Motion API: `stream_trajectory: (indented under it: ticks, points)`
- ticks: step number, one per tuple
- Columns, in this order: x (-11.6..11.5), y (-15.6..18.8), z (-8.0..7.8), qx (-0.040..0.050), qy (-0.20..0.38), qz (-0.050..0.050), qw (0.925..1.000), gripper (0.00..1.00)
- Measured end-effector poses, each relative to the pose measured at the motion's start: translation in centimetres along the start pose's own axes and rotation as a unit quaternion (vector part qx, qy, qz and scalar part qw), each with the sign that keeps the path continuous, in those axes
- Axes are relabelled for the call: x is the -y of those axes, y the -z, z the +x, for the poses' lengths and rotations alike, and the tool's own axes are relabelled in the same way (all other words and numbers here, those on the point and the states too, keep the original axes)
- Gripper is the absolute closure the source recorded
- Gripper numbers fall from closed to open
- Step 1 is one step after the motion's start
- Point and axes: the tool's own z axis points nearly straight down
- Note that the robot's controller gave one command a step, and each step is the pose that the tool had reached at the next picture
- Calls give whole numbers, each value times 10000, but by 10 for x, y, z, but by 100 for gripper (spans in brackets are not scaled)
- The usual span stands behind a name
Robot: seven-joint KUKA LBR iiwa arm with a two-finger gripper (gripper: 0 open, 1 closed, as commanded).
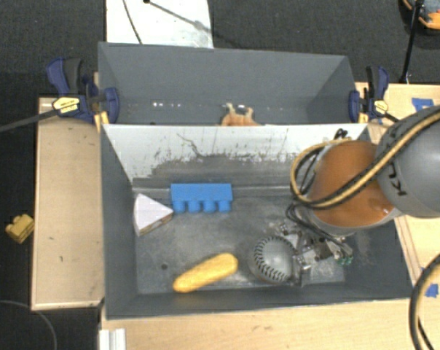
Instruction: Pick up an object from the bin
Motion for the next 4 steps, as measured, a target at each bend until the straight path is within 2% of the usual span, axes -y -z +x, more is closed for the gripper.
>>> stream_trajectory:
  ticks: [1, 3, 4]
  points:
    - [-15, -3, 3, 0, 624, 6, 9980, 100]
    - [-15, 0, 4, 2, 632, 2, 9980, 100]
    - [-18, 48, 4, 26, 689, 12, 9976, 100]
